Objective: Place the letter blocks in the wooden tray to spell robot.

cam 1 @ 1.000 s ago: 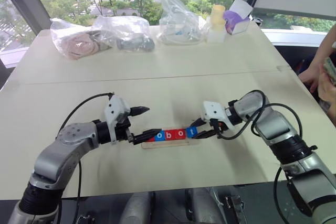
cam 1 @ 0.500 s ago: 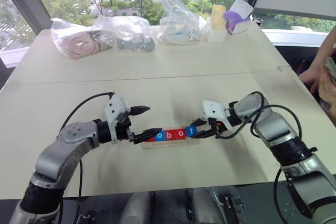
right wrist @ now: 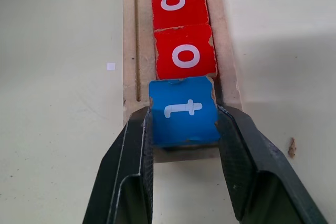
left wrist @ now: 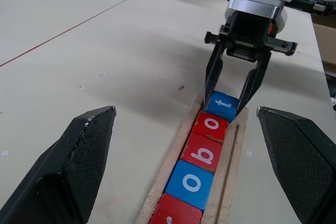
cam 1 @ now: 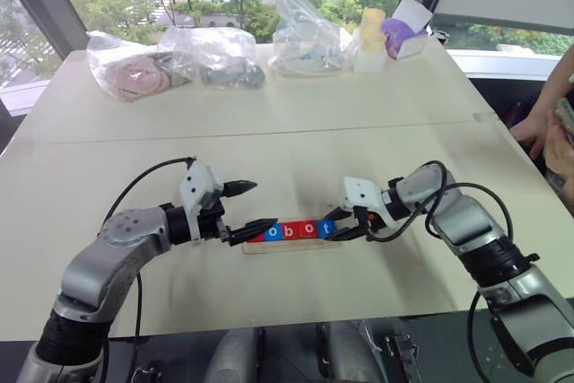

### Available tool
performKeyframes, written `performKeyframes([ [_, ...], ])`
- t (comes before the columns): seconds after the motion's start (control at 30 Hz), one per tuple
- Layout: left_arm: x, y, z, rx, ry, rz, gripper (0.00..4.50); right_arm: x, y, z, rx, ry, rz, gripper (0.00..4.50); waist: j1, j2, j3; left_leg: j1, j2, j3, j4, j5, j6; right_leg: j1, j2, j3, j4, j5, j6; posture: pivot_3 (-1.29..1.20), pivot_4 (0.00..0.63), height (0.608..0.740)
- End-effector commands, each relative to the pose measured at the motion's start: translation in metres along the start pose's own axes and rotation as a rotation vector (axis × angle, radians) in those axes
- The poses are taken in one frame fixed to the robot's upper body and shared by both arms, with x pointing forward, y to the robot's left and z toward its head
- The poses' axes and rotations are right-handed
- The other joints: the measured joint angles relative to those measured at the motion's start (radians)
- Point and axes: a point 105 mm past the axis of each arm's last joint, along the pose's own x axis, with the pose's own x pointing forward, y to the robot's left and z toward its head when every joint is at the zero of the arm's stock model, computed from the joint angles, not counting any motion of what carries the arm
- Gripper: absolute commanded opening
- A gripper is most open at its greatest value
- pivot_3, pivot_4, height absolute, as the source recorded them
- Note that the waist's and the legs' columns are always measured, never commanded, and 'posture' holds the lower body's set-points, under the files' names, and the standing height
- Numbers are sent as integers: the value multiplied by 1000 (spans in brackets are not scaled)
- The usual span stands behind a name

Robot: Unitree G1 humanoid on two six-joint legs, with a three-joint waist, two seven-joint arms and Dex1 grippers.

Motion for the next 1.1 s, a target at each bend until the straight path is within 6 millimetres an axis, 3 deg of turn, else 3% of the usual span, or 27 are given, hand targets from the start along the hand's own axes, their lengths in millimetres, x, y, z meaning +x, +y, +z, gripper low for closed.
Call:
performKeyframes([
  [0.03,1,0,7,25,-20,-1,4500,-2,-1,9,-30,-24,-7,3616,0,0,0,0,0,0,0,0,0,0,0,0,0,0,0,0,150,740],
  [0.07,1,0,7,25,-20,0,4500,-2,-1,10,-31,-25,-10,4190,0,0,0,0,0,0,0,0,0,0,0,0,0,0,0,0,150,740],
  [0.1,1,0,7,24,-21,-1,4500,-3,-2,11,-33,-27,-15,4430,0,0,0,0,0,0,0,0,0,0,0,0,0,0,0,0,150,740],
  [0.6,2,0,8,22,-28,-4,4500,-38,-12,29,-14,-79,-113,4430,1,0,0,0,0,0,0,0,0,0,0,0,0,0,0,0,150,740],
  [1.1,2,0,9,27,-27,-1,4500,-28,-33,-2,10,-12,-186,4430,0,0,0,0,0,0,0,0,0,0,0,0,0,0,0,0,150,740],
])
